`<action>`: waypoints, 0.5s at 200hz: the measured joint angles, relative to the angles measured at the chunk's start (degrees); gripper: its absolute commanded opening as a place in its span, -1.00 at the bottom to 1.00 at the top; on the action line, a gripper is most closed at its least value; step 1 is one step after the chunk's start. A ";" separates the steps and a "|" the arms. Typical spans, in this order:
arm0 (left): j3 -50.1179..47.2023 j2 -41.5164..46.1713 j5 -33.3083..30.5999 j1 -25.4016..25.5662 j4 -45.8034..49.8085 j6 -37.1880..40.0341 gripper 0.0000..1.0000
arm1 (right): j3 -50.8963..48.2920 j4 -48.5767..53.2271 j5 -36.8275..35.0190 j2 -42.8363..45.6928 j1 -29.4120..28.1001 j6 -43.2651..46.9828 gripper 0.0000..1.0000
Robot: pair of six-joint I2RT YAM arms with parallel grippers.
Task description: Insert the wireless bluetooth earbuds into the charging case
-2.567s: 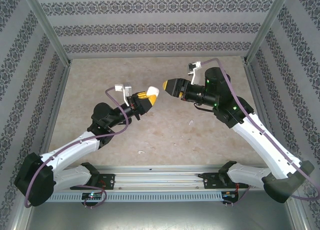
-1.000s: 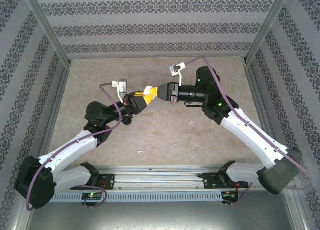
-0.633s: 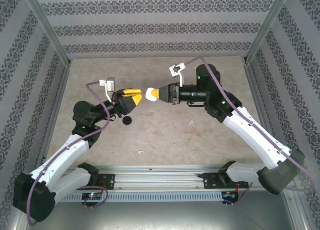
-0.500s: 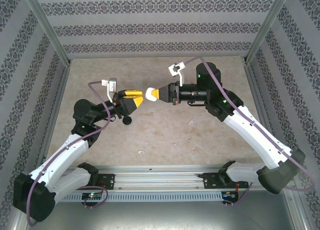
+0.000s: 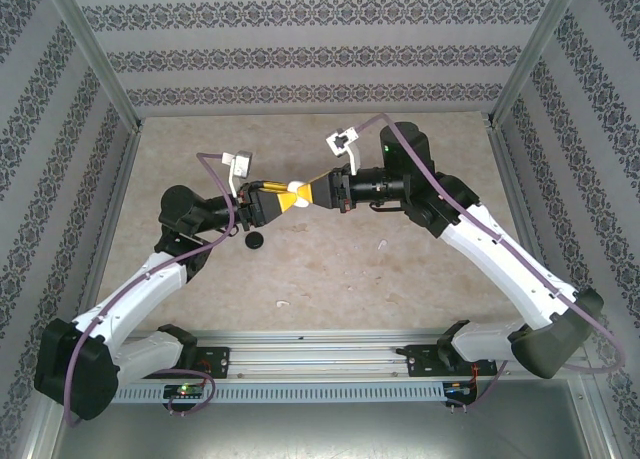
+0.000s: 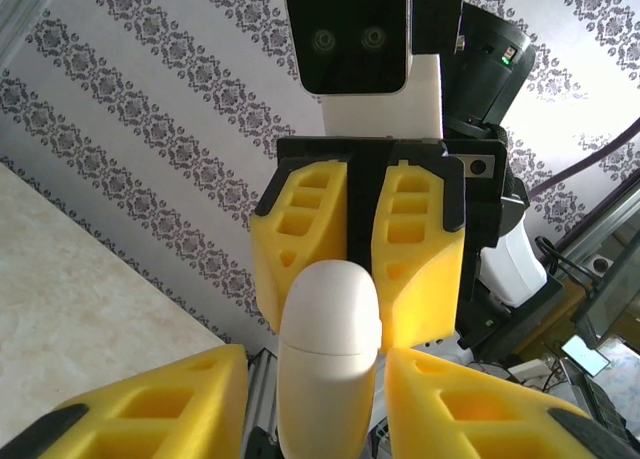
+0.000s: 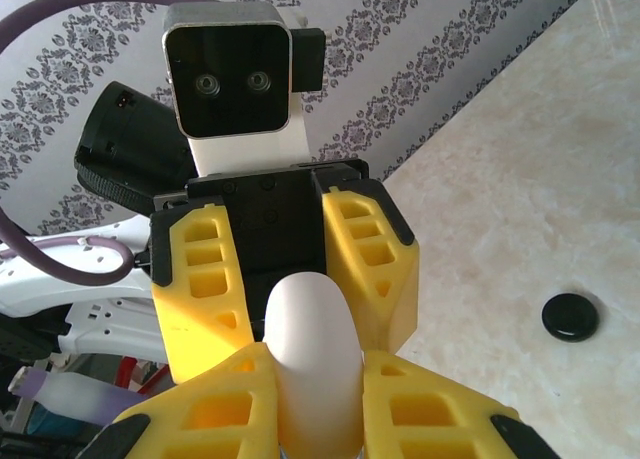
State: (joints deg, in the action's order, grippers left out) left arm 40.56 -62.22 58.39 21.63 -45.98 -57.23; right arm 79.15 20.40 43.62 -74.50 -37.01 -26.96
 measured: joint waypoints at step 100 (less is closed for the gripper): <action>0.20 -0.66 2.36 -0.37 -0.90 -0.24 -0.80 | 0.98 0.15 1.05 -1.05 0.02 0.37 -0.81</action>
State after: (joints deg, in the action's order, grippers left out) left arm 40.75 -62.87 60.75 21.26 -46.87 -57.47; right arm 80.14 20.56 44.66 -75.55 -36.99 -26.59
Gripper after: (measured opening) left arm 0.180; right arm 0.178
